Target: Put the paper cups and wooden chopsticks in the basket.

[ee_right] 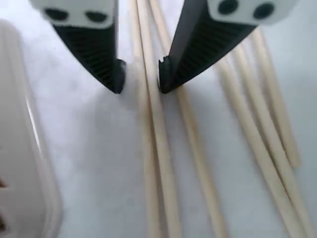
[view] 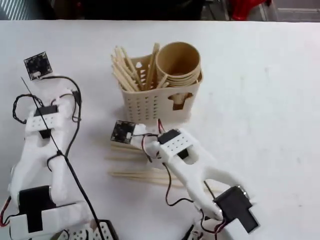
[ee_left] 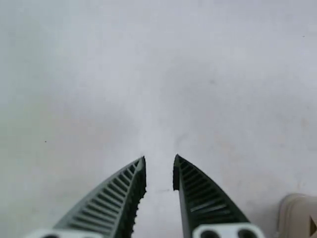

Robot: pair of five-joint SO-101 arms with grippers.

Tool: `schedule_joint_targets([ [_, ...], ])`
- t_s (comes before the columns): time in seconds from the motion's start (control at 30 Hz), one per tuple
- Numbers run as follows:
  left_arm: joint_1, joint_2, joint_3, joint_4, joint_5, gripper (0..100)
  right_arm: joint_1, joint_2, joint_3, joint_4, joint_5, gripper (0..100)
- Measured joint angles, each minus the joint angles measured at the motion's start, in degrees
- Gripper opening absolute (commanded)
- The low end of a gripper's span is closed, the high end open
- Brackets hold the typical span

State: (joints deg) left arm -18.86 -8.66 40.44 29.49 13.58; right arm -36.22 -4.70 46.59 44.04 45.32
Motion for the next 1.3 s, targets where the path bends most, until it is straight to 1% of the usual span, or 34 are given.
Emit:
schedule_joint_targets([
  [0.17,0.0,0.0,0.0,0.0,0.0,11,0.0,0.0,-0.35,0.0,0.0,1.6],
  [0.3,0.0,0.0,0.0,0.0,0.0,11,0.0,-0.88,-0.53,1.93,0.0,1.6],
  [0.47,0.0,0.0,0.0,0.0,0.0,11,-0.09,-7.74,1.41,5.98,0.0,1.6],
  [0.63,0.0,0.0,0.0,0.0,0.0,11,-0.09,-16.26,6.07,7.03,0.0,1.6],
  [0.83,0.0,0.0,0.0,0.0,0.0,11,-0.18,-19.43,6.51,7.3,-0.35,1.6],
  [0.9,0.0,0.0,0.0,0.0,0.0,11,0.0,-21.27,6.51,7.38,-2.46,1.6],
  [1.0,0.0,0.0,0.0,0.0,0.0,11,0.53,-26.9,4.84,10.37,-5.89,1.6],
  [1.17,0.0,0.0,0.0,0.0,0.0,11,0.53,-43.96,-0.44,17.41,-10.2,1.6],
  [1.3,0.0,0.0,0.0,0.0,0.0,11,0.62,-55.65,-7.3,17.85,-17.93,1.6],
])
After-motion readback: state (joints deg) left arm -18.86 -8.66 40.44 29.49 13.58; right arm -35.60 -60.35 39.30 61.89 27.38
